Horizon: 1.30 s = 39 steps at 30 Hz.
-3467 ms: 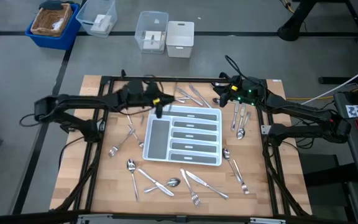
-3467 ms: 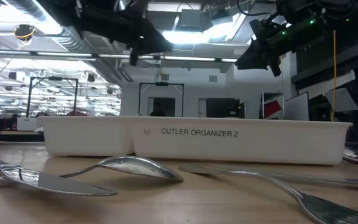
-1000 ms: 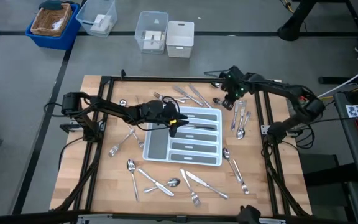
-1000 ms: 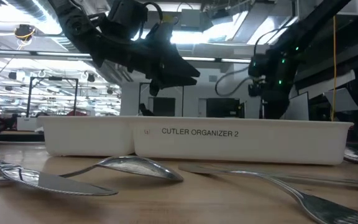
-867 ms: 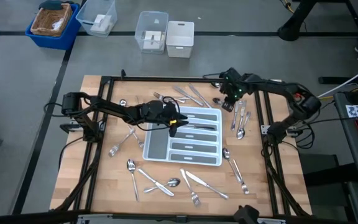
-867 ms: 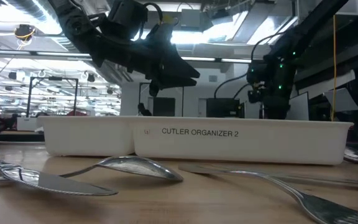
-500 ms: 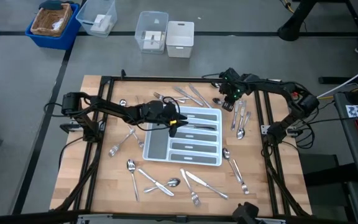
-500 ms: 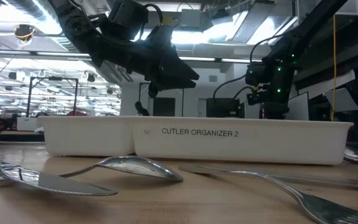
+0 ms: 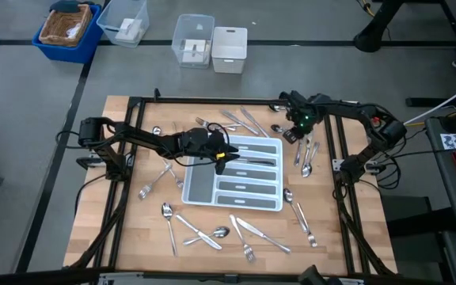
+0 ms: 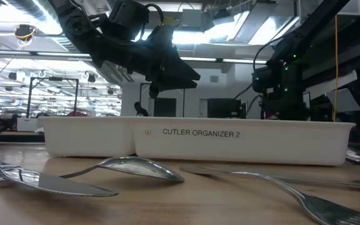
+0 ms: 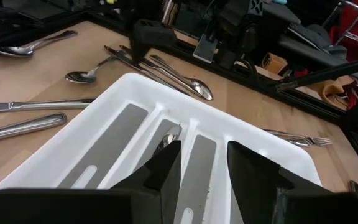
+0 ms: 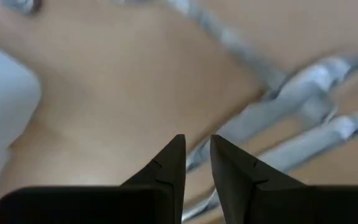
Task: Sort silverware
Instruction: Put the knife into the organizer tray
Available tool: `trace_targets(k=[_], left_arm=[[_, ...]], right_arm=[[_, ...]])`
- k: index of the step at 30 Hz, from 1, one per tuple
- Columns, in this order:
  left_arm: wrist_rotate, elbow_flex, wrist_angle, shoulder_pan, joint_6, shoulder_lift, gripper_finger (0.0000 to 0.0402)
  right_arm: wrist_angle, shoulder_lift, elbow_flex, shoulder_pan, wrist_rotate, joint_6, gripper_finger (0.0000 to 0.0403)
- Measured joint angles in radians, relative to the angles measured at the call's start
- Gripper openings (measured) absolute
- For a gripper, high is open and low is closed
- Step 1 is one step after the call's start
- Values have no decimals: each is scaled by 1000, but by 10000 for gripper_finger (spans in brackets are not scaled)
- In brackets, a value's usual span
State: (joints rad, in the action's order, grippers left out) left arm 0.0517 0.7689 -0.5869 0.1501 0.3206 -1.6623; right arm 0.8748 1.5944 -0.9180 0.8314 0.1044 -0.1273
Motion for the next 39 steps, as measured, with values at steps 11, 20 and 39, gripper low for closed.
trace_targets(k=[11, 20, 39], left_arm=[[0, 0, 0, 0, -6, 0, 120], [0, 0, 0, 0, -6, 0, 120], [0, 0, 0, 0, -5, 0, 120]], right_arm=[[44, 0, 3, 0, 72, -258, 78], [11, -1, 103, 0, 94, -357, 78], [-187, -1, 143, 1, 151, -501, 78]])
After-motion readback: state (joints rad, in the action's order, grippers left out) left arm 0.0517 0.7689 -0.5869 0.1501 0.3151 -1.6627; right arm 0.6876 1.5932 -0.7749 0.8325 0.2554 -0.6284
